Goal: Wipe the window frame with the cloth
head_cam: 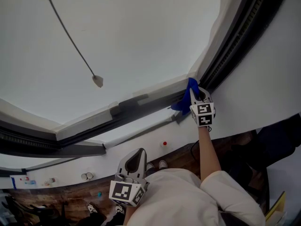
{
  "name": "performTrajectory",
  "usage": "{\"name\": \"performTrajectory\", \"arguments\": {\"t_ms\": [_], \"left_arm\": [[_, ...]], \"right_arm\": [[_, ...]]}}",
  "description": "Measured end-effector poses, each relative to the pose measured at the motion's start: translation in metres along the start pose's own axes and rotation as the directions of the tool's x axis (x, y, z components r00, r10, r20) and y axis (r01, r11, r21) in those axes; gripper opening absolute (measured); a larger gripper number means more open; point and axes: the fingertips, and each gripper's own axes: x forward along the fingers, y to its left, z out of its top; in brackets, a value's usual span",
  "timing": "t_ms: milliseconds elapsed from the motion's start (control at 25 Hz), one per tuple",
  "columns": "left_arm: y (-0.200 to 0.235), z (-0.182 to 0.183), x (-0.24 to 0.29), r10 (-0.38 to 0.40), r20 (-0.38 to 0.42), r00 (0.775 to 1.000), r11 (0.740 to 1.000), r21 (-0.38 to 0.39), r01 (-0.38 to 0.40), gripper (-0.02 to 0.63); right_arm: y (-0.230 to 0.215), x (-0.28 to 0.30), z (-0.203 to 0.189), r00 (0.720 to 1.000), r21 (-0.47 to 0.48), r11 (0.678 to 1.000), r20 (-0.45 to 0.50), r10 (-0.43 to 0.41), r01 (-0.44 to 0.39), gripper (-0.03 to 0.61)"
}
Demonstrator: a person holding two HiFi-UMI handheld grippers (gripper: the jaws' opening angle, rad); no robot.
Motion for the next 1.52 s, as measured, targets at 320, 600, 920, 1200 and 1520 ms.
{"name": "performTrajectory", "arguments": {"t_ms": [320, 600, 920, 1200, 1520], "left_arm": [[0.002, -0.001, 0.003, -0.004, -0.006, 1.0, 1.0, -0.002, 0.004, 0.008], [0.001, 0.001, -0.004, 0.006, -0.007, 1.0, 1.0, 0.005, -0.006, 0.008], [0.009, 0.002, -0.032, 0.072, 0.015, 0.997, 0.997, 0.016, -0.072, 0.008], [0.016, -0.003, -0.065, 0.15, 0.03, 0.988, 0.989, 0.003, -0.15, 0.008], [0.025, -0.005, -0.09, 0.222, 0.049, 0.974, 0.975, -0.014, -0.222, 0.008]], "right_arm": [[-0.021, 0.002, -0.007, 0.999, -0.015, 0.999, -0.014, -0.042, 0.042, 0.044], [-0.017, -0.001, -0.005, 0.997, 0.004, 0.998, -0.045, -0.065, 0.065, 0.044], [0.144, -0.038, 0.059, 0.943, 0.048, 0.953, 0.163, 0.289, -0.301, 0.044], [0.264, -0.055, 0.093, 0.826, -0.076, 0.851, 0.21, 0.523, -0.52, 0.044], [0.307, -0.043, 0.064, 0.819, -0.151, 0.825, 0.116, 0.562, -0.545, 0.044]]}}
